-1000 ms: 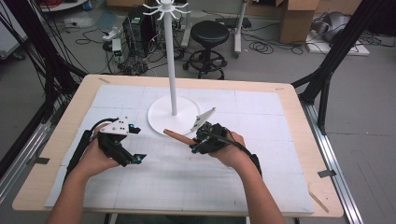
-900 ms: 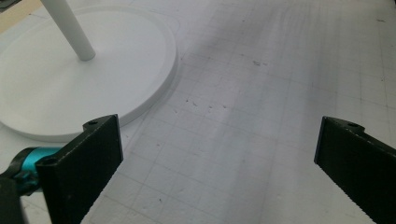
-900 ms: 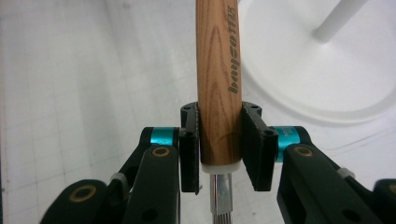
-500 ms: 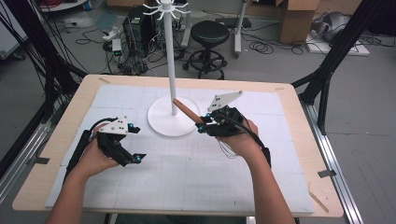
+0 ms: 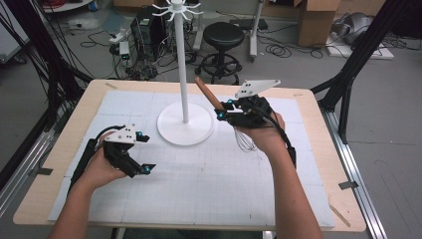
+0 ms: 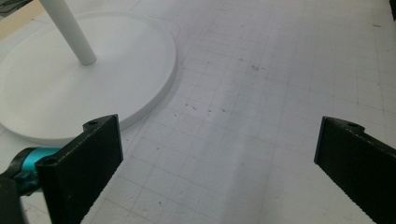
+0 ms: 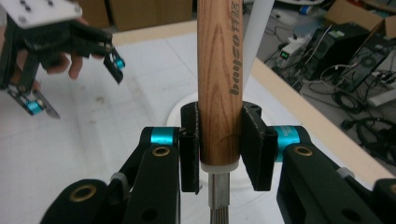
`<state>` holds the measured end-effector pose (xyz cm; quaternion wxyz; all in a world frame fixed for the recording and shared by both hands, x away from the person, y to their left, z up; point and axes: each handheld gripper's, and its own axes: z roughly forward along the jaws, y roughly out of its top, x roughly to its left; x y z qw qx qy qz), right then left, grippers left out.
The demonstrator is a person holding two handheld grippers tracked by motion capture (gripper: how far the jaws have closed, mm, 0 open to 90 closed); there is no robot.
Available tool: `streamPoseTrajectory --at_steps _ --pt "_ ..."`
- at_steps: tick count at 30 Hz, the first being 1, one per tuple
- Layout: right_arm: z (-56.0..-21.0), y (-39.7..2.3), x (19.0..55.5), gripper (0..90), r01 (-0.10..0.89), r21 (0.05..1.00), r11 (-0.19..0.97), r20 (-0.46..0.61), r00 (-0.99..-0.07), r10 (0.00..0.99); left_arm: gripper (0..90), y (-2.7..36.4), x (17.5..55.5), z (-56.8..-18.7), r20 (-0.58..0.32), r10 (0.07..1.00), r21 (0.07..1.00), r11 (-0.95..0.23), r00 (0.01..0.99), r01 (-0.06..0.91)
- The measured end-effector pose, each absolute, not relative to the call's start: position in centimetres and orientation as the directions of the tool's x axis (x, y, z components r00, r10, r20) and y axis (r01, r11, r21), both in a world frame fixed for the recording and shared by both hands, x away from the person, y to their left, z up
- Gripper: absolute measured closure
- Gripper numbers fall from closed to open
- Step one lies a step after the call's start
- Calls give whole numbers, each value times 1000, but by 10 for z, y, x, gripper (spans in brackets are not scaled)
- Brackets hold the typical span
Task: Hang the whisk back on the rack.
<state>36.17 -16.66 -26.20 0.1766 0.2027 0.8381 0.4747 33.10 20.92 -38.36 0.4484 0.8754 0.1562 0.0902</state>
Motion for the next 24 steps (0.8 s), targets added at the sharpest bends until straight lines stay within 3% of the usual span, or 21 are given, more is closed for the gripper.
streamPoseTrajectory --at_steps 24 --pt "-211 -176 380 707 117 932 343 -112 -808 579 17 210 329 -379 15 337 829 -531 941 177"
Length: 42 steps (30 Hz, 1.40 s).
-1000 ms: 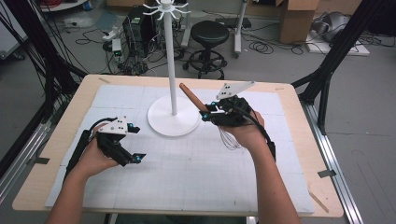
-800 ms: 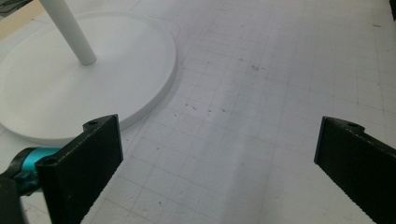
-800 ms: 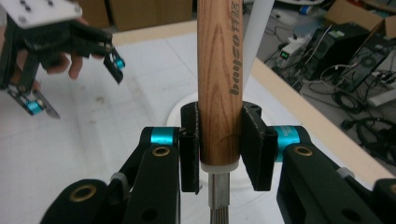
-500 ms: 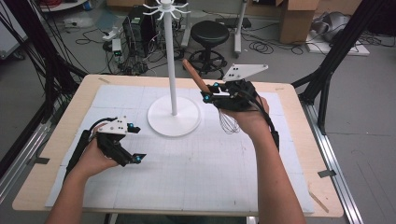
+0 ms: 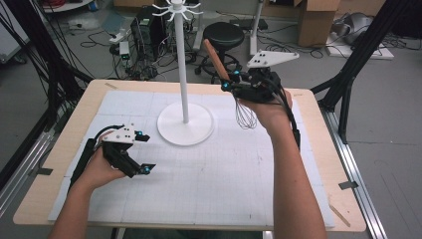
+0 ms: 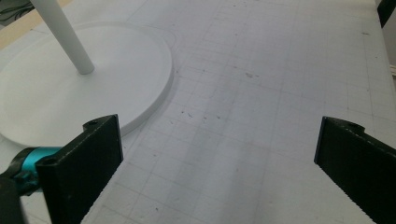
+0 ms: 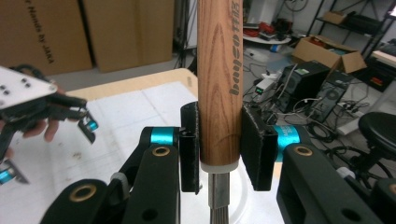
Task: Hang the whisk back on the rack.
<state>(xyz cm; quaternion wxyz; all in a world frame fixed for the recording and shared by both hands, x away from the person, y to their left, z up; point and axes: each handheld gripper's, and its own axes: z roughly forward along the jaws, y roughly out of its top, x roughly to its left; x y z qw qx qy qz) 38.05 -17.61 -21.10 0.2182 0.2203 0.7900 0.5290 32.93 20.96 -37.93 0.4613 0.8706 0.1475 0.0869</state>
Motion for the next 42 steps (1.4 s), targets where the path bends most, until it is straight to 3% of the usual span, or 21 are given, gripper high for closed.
streamPoseTrajectory --at_steps 11,28,42 --pt "-206 -175 388 706 129 942 309 -94 -782 616 17 208 329 -380 18 345 825 -536 938 181" --pt "-195 -178 407 707 119 949 291 -73 -818 570 17 204 329 -383 17 332 816 -550 943 179" --pt "-195 -180 426 707 128 964 234 -42 -795 605 16 206 329 -382 16 340 820 -542 940 182"
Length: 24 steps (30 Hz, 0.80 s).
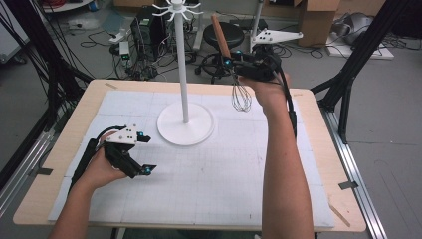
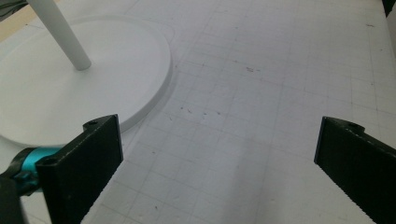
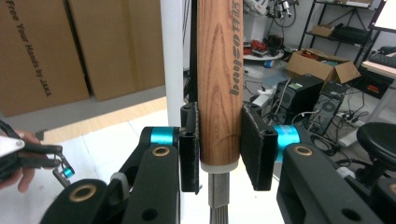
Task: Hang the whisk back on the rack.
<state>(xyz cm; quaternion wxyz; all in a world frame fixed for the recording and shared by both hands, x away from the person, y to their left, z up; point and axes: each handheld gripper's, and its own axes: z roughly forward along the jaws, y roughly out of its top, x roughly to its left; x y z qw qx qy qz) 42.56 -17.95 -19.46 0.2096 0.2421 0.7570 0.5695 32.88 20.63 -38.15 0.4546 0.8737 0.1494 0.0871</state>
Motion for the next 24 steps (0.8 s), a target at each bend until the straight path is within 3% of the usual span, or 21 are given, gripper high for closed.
streamPoseTrajectory --at_steps 24 --pt "-174 -163 432 706 114 956 272 -86 -775 626 17 208 329 -380 26 328 820 -548 944 168"
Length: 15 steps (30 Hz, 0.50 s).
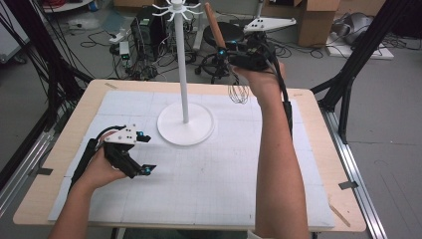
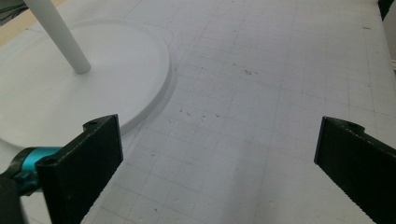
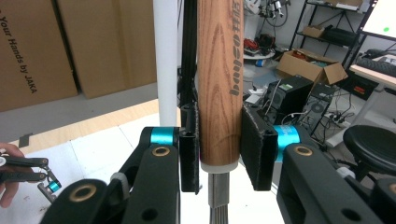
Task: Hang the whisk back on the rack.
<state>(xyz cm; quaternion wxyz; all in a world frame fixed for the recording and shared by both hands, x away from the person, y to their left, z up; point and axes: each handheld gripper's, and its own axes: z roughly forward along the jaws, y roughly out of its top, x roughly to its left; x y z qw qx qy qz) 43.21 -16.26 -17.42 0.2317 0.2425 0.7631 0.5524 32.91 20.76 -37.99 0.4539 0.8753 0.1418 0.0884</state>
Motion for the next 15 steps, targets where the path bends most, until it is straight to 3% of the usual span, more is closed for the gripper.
streamPoseTrajectory --at_steps 15 --pt "-173 -151 431 706 107 945 310 -110 -786 608 17 208 329 -380 19 330 826 -537 944 171"
